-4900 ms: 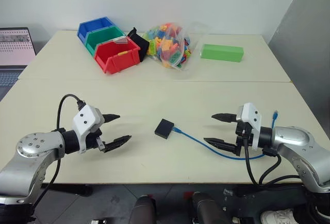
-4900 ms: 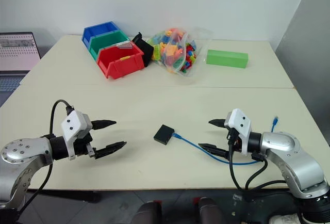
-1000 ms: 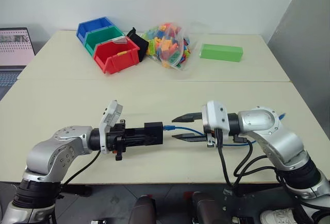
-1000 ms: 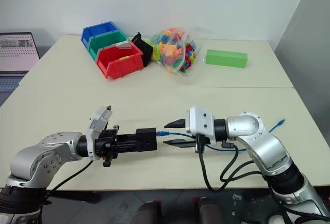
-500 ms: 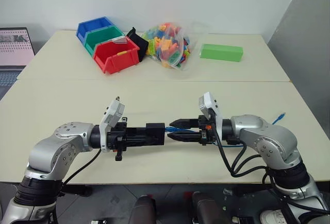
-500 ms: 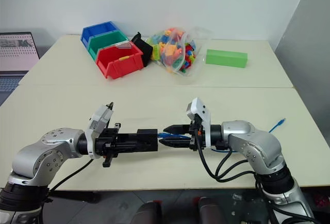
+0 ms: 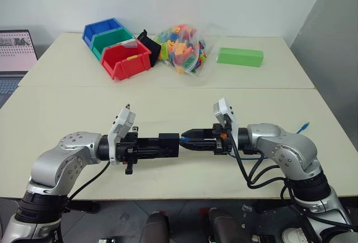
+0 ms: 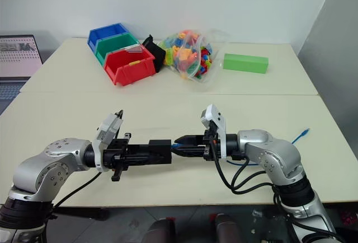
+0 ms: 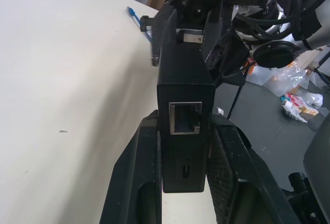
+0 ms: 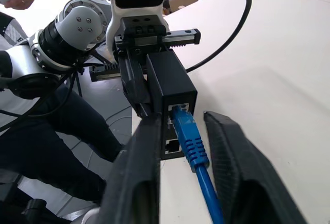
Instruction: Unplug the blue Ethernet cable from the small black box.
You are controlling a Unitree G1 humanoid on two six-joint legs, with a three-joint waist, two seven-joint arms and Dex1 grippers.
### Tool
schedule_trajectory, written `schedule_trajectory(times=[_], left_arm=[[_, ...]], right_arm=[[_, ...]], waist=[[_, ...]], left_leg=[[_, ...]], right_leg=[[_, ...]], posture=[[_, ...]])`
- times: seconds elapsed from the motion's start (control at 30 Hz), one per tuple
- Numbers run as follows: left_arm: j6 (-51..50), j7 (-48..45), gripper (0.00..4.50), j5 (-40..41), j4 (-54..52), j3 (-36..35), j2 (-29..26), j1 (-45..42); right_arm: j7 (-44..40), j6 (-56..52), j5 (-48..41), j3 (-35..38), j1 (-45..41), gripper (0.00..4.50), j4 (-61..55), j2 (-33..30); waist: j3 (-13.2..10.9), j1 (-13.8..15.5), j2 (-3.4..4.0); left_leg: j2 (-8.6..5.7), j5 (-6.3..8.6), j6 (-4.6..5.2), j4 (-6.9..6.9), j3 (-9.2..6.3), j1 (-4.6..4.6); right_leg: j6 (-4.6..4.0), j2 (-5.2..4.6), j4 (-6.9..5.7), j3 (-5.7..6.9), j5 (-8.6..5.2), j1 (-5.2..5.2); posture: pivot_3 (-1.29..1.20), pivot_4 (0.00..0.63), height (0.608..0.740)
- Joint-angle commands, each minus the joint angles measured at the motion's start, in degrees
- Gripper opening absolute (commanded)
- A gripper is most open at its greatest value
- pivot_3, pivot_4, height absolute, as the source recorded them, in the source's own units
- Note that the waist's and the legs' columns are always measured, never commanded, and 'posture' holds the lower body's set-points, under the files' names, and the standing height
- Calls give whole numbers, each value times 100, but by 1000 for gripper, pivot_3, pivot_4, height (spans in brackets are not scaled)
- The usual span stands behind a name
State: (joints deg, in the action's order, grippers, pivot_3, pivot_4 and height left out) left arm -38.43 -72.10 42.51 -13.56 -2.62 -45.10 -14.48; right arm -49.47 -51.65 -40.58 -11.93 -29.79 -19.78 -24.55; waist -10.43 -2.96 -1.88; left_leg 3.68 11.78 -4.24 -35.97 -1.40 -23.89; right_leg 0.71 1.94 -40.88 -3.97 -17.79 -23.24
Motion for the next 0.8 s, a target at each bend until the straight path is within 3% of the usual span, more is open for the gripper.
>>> schedule_trajectory(times=[0.03, 0.37, 0.8], left_arm=[[20, 11, 785, 86, -184, -89, -17, -95], [-37, 38, 785, 144, -191, -103, 18, -123], [63, 165, 785, 18, 118, -483, -66, 100]], right_arm=[[-136, 101, -19, 14, -93, 187, -104, -63], [-279, 185, 64, -68, -117, 82, -141, -161], [-429, 353, 165, 323, 250, 81, 171, -840]], waist=[[0, 0, 0], [0, -2, 0], [-1, -2, 0]], left_leg=[[0, 0, 0, 0, 0, 0], [0, 0, 0, 0, -1, 0], [0, 0, 0, 1, 1, 0]], right_leg=[[0, 0, 0, 0, 0, 0], [0, 0, 0, 0, 0, 0], [0, 0, 3, -1, 0, -1]], posture=[[0, 150, 740], [0, 150, 740], [0, 150, 740]])
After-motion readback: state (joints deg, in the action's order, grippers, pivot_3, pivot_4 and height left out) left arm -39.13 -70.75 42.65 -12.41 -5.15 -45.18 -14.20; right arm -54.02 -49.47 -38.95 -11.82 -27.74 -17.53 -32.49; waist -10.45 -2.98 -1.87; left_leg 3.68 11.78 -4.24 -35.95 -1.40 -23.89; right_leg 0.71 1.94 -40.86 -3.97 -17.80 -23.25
